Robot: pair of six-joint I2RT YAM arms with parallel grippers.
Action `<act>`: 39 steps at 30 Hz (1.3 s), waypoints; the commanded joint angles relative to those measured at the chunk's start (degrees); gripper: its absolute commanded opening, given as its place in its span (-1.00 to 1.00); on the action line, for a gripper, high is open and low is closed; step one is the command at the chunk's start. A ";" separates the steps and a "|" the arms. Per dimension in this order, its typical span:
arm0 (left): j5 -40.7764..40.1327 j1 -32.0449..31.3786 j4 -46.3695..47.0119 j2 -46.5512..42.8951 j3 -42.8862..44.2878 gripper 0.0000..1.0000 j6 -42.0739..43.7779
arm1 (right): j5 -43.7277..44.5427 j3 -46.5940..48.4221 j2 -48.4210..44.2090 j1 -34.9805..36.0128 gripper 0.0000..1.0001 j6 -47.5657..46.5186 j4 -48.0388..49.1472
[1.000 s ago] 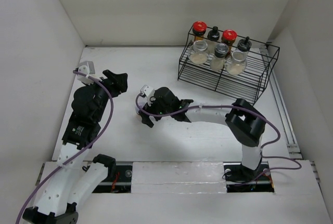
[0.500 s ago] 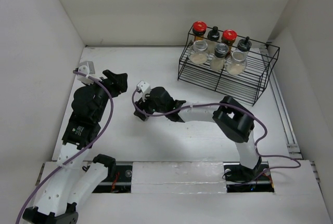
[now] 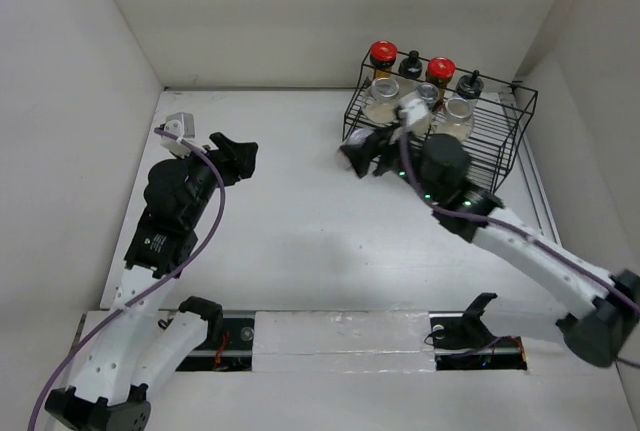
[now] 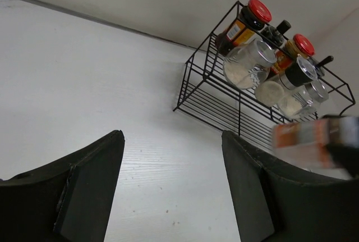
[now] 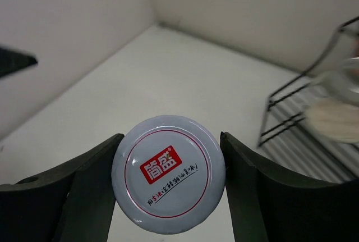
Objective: Organize the condiment bottles
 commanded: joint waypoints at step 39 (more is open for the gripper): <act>12.58 -0.15 4.52 9.50 0.85 1.00 2.37 | 20.21 5.94 6.61 -48.25 0.04 4.65 -1.75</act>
